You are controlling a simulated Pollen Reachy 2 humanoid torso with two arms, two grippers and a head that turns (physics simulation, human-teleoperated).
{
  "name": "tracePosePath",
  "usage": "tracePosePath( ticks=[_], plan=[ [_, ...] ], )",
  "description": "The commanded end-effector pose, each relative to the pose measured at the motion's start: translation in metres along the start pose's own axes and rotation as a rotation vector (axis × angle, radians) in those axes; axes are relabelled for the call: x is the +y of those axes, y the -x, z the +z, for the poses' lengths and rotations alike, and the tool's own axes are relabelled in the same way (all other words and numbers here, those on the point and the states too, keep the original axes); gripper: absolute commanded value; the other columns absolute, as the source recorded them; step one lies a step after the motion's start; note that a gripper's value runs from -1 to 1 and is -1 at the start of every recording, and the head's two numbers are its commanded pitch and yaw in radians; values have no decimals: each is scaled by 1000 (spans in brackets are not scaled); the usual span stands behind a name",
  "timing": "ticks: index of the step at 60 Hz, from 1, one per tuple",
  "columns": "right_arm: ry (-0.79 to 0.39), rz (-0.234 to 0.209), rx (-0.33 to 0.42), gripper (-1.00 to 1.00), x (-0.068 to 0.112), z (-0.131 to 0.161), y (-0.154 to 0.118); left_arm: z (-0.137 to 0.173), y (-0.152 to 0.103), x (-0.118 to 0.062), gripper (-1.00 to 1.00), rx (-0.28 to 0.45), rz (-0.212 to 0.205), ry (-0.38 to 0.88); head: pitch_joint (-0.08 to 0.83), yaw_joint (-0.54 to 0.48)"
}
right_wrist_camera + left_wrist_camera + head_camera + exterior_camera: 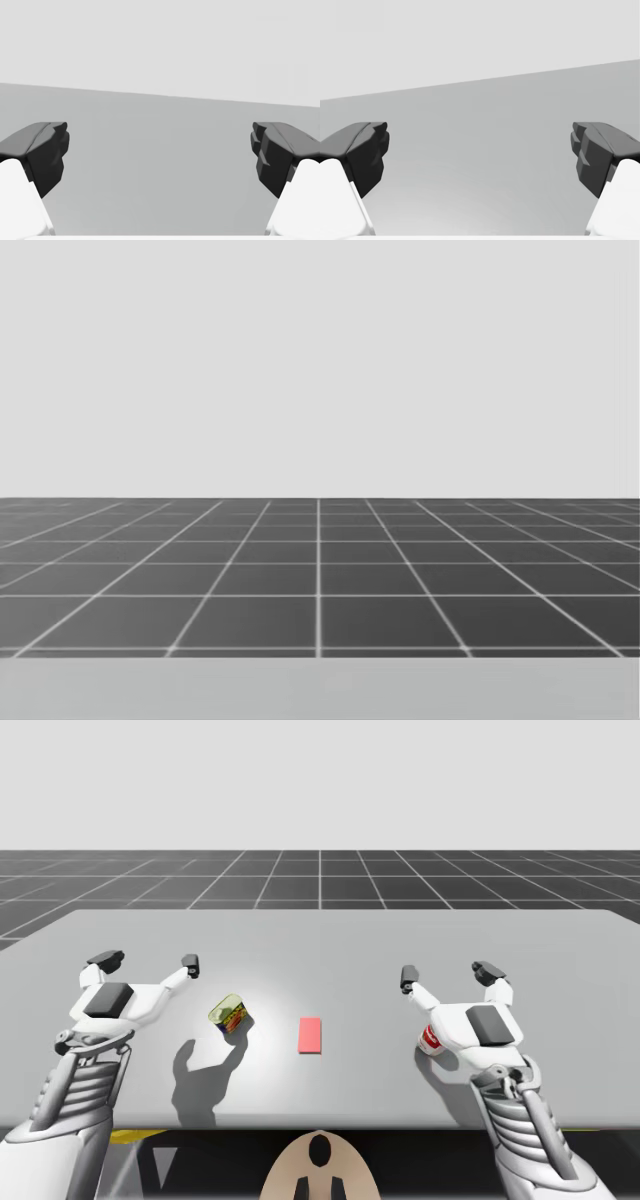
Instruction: Look at the card. If it is red, pick the object on the left. If it is green, pick the object on the right.
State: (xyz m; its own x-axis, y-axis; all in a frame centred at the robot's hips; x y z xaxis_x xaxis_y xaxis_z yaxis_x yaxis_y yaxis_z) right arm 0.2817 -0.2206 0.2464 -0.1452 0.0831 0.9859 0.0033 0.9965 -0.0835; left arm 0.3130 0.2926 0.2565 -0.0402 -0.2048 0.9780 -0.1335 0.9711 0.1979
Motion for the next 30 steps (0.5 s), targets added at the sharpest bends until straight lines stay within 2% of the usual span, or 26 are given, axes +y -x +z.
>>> tracePosePath(
  ticks=[1,11,30],
  plan=[
    [34,-33,-13,-1000,3,2,2,0,0,0,-1000,0,-1,-1,-61,-1],
    [-8,-11,6,-1000,4,2,-2,0,0,0,-1000,-3,-1,-1,-11,-3],
    [20,-1,2,-1000,2,0,-2,-1,2,-1,-1000,-1,-13,4,314,-19]
  ],
)
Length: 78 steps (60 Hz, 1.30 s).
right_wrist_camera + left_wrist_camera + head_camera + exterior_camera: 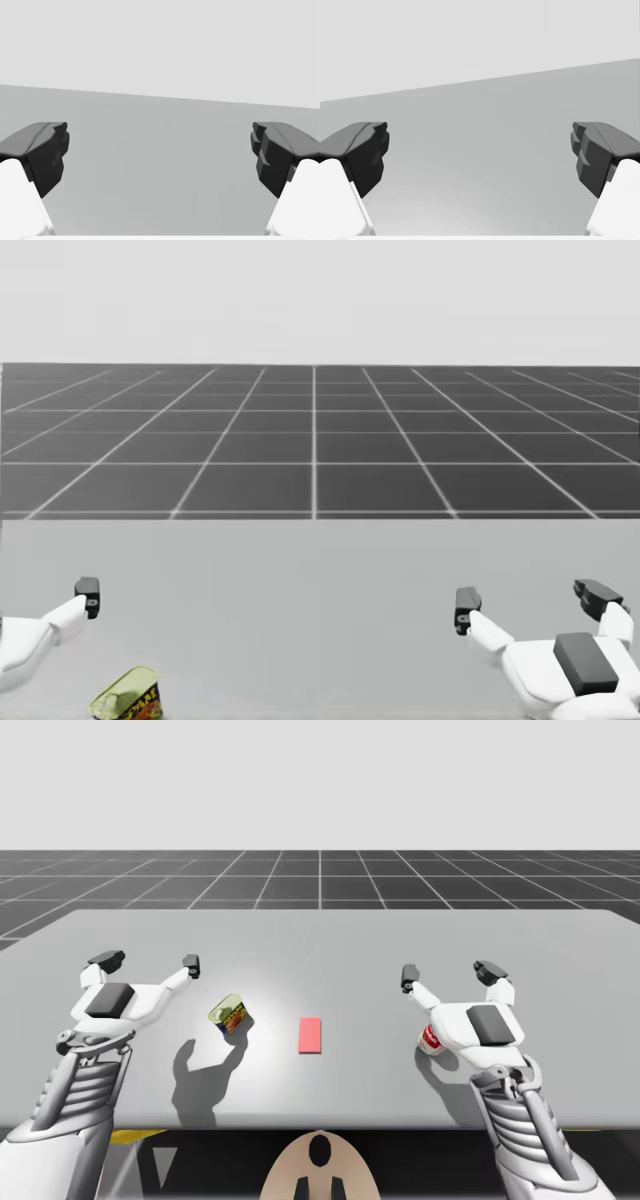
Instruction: Look at the card. If it is red, pick the object on the left. If it is green, pick the object on the right.
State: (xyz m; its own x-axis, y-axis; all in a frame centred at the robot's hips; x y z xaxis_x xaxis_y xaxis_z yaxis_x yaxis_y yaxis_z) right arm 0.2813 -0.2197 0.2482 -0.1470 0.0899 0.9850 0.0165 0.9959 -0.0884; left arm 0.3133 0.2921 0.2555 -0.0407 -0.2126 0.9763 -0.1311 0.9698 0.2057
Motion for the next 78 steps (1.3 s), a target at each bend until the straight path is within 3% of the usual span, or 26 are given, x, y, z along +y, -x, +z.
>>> tracePosePath(
  ticks=[1,18,33,64,78],
  plan=[
    [8,-7,4,-1000,1,-1,0,0,1,0,-1000,0,-5,2,325,-21],
    [5,-22,17,-1000,-3,-1,-1,0,2,-4,-1000,1,-18,9,556,-26],
    [2,-30,19,-1000,-4,-1,-3,-2,3,-5,-1000,2,-24,15,688,14],
    [-2,-39,15,-1000,-5,1,-7,0,-1,-3,-1000,-9,-14,10,750,38],
    [-12,-37,12,-1000,-2,4,-8,1,-2,-4,-1000,-9,-12,11,741,185]
  ],
)
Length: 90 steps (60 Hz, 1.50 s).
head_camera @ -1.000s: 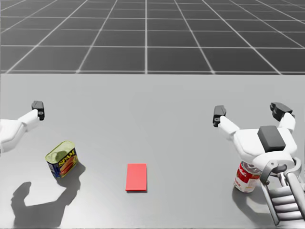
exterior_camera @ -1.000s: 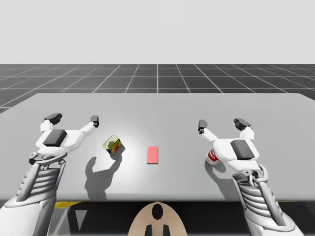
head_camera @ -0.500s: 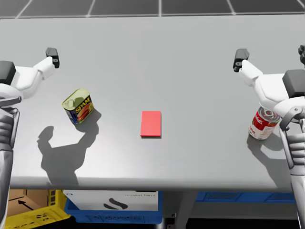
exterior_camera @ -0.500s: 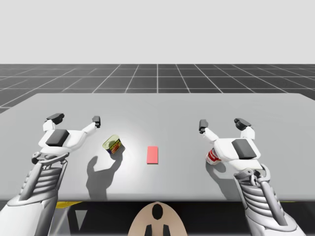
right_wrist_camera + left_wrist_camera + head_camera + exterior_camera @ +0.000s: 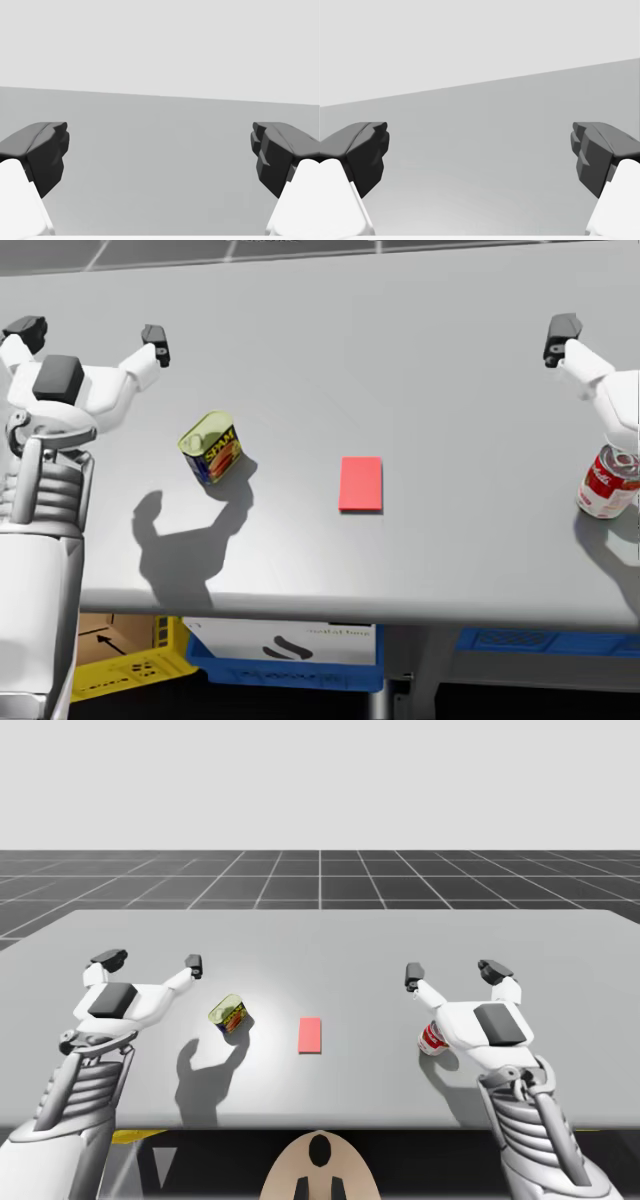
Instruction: Look at the card. If it is red, pick the object on the left. If it is green, pick the object on the right.
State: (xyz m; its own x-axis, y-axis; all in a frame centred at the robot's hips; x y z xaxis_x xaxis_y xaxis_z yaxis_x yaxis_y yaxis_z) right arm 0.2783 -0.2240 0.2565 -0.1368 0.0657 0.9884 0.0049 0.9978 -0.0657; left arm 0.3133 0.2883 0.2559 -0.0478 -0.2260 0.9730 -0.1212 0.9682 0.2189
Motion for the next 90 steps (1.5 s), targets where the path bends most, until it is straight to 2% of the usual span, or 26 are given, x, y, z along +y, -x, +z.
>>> tracePosePath(
  ticks=[1,17,28,36,37,43,51,54,58,65,72,78,84,90],
  plan=[
    [-4,-13,2,-1000,3,2,0,1,0,0,-1000,0,1,0,741,200],
    [-8,-14,7,-1000,7,2,2,2,-1,0,-1000,-1,1,3,711,331],
    [-10,-18,6,-1000,7,2,2,4,-3,0,-1000,-3,7,11,677,359],
    [-10,-20,8,-1000,7,2,2,11,-12,2,-1000,16,70,57,679,350],
    [-10,-21,9,-1000,7,2,2,14,-15,3,-1000,31,103,81,682,351],
    [-10,-22,11,-1000,7,2,3,31,-27,9,-1000,67,182,152,681,355],
    [-5,-24,16,-1000,7,2,4,53,-36,14,-1000,105,199,264,679,357],
    [-1,-25,18,-1000,8,3,4,63,-35,16,-1000,139,188,323,679,358],
    [2,-27,18,-1000,8,3,4,75,-27,18,-1000,184,186,403,678,361],
    [4,-28,18,-1000,9,3,5,90,2,19,-1000,198,157,441,680,364],
    [-1,-24,21,-1000,11,2,7,100,28,21,-1000,245,182,473,679,366],
    [-2,-23,23,-1000,12,2,8,106,54,20,-1000,312,224,534,678,367],
    [-2,-24,25,-1000,12,1,8,104,73,16,-1000,352,242,551,675,368],
    [-4,-24,26,-1000,12,1,8,97,82,12,-1000,367,237,546,676,366]
  ],
)
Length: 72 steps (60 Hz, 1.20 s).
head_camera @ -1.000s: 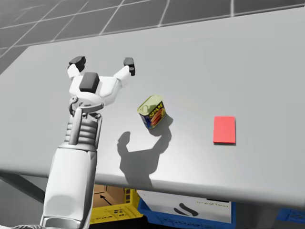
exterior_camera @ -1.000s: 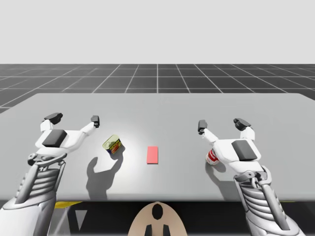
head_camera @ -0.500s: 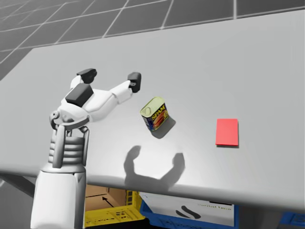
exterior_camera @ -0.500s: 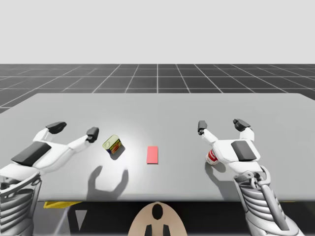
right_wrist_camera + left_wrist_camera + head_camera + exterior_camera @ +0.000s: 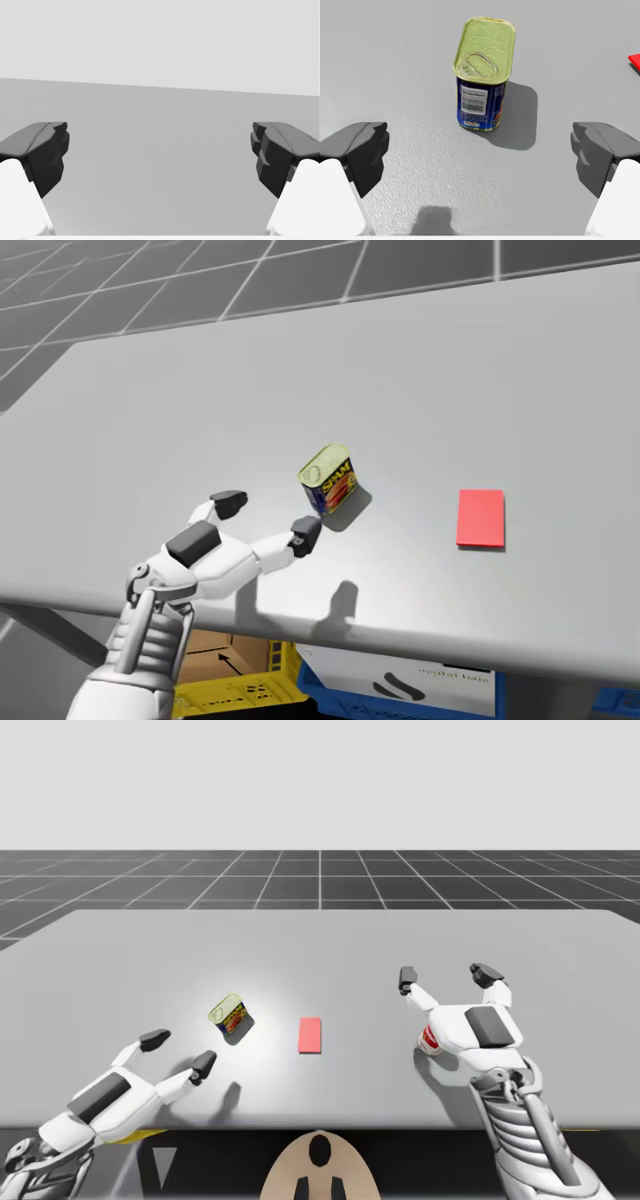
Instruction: Look at the card. If it is red, pick the object on the left. If it is green, pick the object on the right.
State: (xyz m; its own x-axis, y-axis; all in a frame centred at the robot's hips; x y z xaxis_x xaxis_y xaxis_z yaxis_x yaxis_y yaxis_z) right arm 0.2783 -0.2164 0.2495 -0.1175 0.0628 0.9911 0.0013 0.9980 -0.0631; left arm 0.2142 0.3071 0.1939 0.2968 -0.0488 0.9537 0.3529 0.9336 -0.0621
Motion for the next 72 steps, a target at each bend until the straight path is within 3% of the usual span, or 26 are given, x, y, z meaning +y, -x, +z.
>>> tracePosePath(
  ticks=[1,32,48,57,58,59,60,63,72],
  plan=[
    [-2,-22,6,-1000,4,0,2,-15,22,5,-1000,45,17,29,676,366],
    [-3,-33,-5,-1000,1,1,-3,-82,4,4,-1000,94,-63,-4,672,351],
    [-2,-36,-12,-1000,-1,2,-5,-110,2,-9,-1000,117,-82,12,672,342],
    [-2,-39,-14,-1000,-1,3,-6,-116,5,-8,-1000,125,-61,11,669,335],
    [-2,-40,-15,-1000,-2,3,-7,-115,6,-7,-208,122,-56,8,669,333],
    [-2,-40,-15,-1000,-2,3,-7,-115,6,-8,239,119,-54,6,669,333],
    [-3,-40,-16,-1000,-2,3,-7,-116,6,-7,839,120,-54,9,669,332],
    [-3,-41,-16,-1000,-2,3,-7,-115,6,-7,965,116,-52,10,667,331],
    [-4,-41,-15,-1000,-2,4,-7,-113,6,-8,1000,106,-55,17,643,332]
  ],
)
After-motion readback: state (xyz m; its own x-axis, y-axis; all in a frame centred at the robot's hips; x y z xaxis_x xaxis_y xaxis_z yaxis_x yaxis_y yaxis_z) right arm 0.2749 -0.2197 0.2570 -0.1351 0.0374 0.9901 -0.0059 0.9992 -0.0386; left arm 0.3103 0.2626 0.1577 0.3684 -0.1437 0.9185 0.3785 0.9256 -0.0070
